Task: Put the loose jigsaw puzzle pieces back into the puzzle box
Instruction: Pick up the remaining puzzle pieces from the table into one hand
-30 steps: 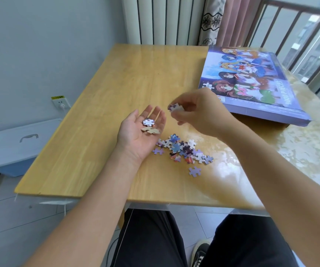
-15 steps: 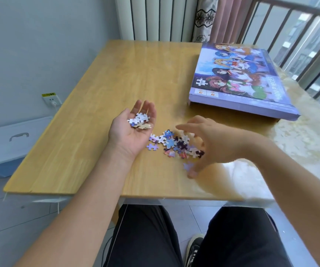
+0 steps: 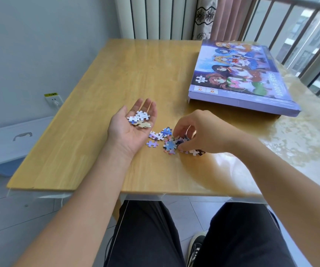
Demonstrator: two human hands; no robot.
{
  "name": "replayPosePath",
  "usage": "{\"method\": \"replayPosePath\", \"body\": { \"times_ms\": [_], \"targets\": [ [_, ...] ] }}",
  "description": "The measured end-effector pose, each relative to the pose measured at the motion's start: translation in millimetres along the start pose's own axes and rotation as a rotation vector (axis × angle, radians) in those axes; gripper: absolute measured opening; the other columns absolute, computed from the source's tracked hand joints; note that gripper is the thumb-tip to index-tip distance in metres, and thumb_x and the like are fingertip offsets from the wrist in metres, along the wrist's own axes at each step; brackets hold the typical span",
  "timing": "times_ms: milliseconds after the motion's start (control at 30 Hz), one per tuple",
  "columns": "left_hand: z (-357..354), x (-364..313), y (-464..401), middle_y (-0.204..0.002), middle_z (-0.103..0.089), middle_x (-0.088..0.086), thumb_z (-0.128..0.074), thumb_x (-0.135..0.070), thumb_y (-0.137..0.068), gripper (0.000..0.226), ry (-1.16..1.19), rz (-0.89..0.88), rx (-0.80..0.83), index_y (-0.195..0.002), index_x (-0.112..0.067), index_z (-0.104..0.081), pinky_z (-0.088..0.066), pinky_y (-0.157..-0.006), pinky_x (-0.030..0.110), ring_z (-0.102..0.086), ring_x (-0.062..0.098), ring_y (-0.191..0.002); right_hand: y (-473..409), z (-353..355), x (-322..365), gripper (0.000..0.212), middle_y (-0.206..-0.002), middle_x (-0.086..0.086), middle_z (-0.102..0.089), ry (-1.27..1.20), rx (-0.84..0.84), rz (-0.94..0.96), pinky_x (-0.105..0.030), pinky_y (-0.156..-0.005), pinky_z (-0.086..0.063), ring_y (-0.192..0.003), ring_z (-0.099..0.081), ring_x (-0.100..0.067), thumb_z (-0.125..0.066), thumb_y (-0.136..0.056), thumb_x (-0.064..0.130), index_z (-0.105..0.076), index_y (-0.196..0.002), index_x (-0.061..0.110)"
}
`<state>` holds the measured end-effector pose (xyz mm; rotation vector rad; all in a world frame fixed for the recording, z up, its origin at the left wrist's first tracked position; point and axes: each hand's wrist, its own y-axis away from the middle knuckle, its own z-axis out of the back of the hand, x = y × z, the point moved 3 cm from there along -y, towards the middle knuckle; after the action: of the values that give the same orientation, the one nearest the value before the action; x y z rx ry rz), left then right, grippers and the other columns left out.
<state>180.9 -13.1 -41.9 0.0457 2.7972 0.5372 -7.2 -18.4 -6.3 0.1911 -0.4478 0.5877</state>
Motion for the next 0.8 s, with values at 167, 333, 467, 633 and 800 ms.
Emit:
{"method": "replayPosePath", "body": {
  "times_ms": [167, 333, 467, 633, 800],
  "targets": [
    [0, 1, -1, -0.110, -0.067, 0.027, -0.040, -0.032, -0.107, 0.044, -0.018, 0.011, -0.004, -0.114, 0.005, -0.062, -0.056, -0.091, 0.048, -0.068, 0.040, -0.099, -7, 1, 2, 0.022, -0.081, 0.014, -0.069, -0.025, -0.044, 0.016, -0.010, -0.059, -0.047, -0.074, -0.064, -0.001, -0.083, -0.073, 0.020, -0.077, -0.093, 0.026],
    [1, 1, -2, -0.114, -0.068, 0.022, -0.038, -0.034, -0.107, 0.044, -0.083, 0.016, -0.003, -0.117, 0.001, -0.062, -0.054, -0.096, 0.044, -0.066, 0.036, -0.108, -22, 17, 14, 0.012, -0.072, 0.006, -0.073, -0.325, -0.210, -0.016, -0.021, -0.058, -0.052, -0.064, -0.066, -0.006, -0.082, -0.075, 0.015, -0.078, -0.086, 0.017],
    [0, 3, 1, -0.117, -0.069, 0.023, -0.034, -0.033, -0.107, 0.044, -0.123, 0.025, 0.007, -0.118, -0.001, -0.062, -0.048, -0.103, 0.041, -0.068, 0.034, -0.104, -48, 21, 45, 0.011, -0.075, 0.005, -0.071, -0.358, -0.253, 0.057, -0.021, -0.057, -0.049, -0.066, -0.064, -0.008, -0.080, -0.076, 0.010, -0.078, -0.086, 0.014],
    [0, 1, 4, -0.100, -0.071, 0.018, -0.031, -0.029, -0.108, 0.042, -0.120, -0.003, 0.005, -0.102, -0.002, -0.063, -0.050, -0.092, 0.036, -0.073, 0.029, -0.081, -61, 11, 71, 0.041, -0.103, 0.007, -0.069, -0.145, -0.143, 0.129, -0.022, -0.078, -0.050, -0.097, -0.066, -0.013, -0.084, -0.080, 0.025, -0.072, -0.118, 0.016],
    [-3, 3, 3, -0.108, -0.065, 0.018, -0.033, -0.027, -0.108, 0.043, -0.030, 0.003, 0.019, -0.101, -0.001, -0.066, -0.056, -0.086, 0.038, -0.067, 0.030, -0.087, -20, 33, 33, 0.044, -0.097, 0.013, -0.067, -0.063, -0.165, 0.105, -0.031, -0.077, -0.054, -0.084, -0.065, -0.005, -0.089, -0.074, 0.029, -0.071, -0.113, 0.023]
  ]
}}
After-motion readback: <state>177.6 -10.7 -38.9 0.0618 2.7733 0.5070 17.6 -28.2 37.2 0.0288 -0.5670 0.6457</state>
